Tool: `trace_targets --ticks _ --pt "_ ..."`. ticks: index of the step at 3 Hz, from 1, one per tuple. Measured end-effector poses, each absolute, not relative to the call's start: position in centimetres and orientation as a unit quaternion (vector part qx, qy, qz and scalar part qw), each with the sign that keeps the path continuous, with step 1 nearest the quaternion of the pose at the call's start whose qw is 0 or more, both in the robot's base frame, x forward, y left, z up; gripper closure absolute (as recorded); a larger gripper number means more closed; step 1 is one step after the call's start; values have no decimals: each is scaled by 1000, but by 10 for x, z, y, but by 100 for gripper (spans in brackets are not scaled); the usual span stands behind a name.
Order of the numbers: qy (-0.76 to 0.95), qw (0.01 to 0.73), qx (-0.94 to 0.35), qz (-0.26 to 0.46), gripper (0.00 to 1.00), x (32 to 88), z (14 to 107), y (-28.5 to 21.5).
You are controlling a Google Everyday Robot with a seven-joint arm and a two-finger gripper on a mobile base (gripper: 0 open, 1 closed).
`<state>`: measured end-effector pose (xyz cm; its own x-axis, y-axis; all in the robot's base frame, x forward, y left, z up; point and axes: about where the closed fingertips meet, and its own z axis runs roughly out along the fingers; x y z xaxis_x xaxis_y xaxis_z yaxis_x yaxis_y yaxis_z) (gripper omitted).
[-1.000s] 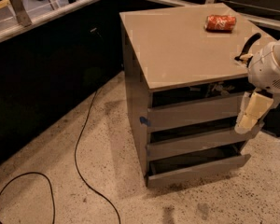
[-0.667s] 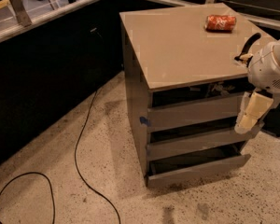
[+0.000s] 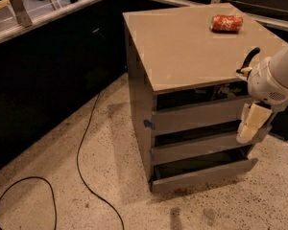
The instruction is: Place water bottle into middle drawer
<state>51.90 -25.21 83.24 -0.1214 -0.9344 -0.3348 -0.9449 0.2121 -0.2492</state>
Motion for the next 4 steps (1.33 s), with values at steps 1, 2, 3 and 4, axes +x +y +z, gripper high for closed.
trace_targets --ticks 1,2,3,4 --pt "760 199 -618 25 0 529 801 -261" --pt "774 183 -605 42 0 544 765 -269" --pt "787 176 -589 58 0 558 736 -279" --pt "806 167 -562 80 0 570 708 -292"
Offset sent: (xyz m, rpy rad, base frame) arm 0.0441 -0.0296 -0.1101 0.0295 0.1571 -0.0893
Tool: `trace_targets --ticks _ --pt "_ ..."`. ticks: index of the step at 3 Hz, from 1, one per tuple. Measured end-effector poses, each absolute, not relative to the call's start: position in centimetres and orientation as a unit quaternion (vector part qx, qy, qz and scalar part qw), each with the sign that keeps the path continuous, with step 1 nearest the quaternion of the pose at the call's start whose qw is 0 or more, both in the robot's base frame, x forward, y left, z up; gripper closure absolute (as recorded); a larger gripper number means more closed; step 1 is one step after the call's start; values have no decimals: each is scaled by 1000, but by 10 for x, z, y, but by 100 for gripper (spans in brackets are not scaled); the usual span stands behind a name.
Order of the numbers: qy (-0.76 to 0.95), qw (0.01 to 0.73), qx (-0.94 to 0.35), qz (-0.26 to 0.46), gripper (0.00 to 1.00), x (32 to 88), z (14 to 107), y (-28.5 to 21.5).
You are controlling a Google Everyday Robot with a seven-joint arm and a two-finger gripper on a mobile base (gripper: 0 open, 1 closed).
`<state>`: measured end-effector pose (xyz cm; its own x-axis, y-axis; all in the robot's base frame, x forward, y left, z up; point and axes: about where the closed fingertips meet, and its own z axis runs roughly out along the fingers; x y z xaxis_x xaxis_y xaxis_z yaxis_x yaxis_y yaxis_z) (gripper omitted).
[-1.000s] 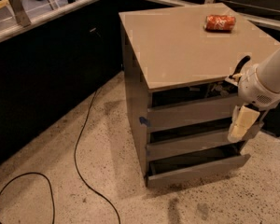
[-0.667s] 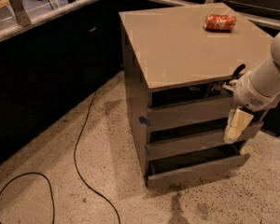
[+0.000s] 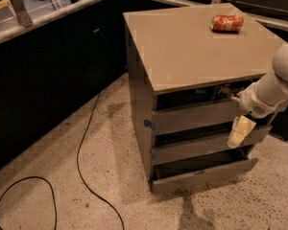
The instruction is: Place water bottle into middle drawer
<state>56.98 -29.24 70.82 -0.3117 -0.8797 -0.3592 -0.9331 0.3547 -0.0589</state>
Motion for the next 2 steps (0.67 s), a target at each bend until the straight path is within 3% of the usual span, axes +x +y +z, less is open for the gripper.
trace_targets --ticks 2 --pt "811 195 -535 138 0 583 693 -297"
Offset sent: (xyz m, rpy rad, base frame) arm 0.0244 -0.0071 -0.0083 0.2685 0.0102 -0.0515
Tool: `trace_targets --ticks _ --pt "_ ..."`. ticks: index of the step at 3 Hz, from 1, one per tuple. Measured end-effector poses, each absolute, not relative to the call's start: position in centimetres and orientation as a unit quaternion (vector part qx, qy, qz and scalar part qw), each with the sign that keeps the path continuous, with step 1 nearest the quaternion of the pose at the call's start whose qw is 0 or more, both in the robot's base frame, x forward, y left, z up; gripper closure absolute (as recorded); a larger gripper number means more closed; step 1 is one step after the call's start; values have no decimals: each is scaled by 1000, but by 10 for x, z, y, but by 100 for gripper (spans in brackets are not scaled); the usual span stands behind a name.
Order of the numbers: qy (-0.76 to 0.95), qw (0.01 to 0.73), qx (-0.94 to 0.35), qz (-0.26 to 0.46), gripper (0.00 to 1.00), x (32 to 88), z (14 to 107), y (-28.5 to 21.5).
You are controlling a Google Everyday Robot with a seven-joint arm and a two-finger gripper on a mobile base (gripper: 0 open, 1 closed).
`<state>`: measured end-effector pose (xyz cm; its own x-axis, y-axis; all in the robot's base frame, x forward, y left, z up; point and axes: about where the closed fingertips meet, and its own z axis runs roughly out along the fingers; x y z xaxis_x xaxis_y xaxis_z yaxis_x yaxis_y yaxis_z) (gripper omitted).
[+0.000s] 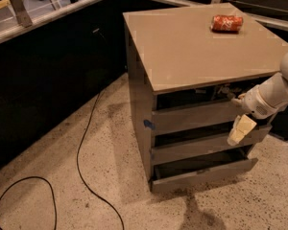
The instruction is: Place water bottle into middle drawer
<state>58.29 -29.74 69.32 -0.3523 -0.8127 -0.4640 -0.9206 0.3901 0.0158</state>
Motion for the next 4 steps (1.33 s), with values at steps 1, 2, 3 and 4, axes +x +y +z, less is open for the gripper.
trace_targets --ticks 1,2,3,4 --pt "800 245 -520 172 0 591 702 -297" --pt "784 304 -505 195 0 596 720 -294" --pt "777 336 -489 209 0 600 730 -293" --pt "777 336 -489 210 0 600 730 -293"
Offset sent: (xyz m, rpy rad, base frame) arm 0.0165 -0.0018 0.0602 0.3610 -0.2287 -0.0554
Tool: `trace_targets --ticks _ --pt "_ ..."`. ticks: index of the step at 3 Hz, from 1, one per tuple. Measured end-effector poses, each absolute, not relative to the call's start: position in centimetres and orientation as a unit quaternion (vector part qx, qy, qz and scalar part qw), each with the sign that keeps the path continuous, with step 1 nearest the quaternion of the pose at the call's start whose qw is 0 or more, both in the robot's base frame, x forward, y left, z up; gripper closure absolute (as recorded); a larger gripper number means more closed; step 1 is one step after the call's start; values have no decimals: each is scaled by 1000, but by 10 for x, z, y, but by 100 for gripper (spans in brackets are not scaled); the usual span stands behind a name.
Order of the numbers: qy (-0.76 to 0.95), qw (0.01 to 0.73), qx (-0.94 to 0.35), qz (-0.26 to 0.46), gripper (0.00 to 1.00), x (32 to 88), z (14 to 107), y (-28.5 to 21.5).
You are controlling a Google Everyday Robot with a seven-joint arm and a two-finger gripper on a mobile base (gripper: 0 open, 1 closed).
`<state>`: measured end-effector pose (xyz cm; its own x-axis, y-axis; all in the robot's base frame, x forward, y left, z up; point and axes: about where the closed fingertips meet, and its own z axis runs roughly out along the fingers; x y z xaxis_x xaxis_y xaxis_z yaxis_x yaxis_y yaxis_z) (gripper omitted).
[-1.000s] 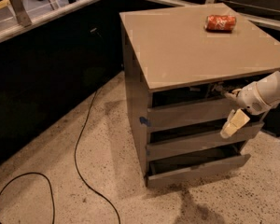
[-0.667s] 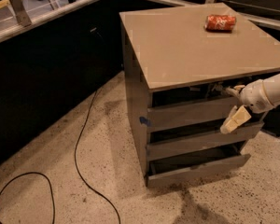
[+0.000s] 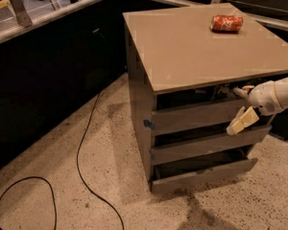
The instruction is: Place water bottle into middle drawer
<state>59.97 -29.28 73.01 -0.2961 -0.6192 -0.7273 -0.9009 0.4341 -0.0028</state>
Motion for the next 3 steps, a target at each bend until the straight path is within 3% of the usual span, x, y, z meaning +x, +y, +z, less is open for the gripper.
trace_targets --ticks 3 --pt "799 342 -403 287 0 612 697 -281"
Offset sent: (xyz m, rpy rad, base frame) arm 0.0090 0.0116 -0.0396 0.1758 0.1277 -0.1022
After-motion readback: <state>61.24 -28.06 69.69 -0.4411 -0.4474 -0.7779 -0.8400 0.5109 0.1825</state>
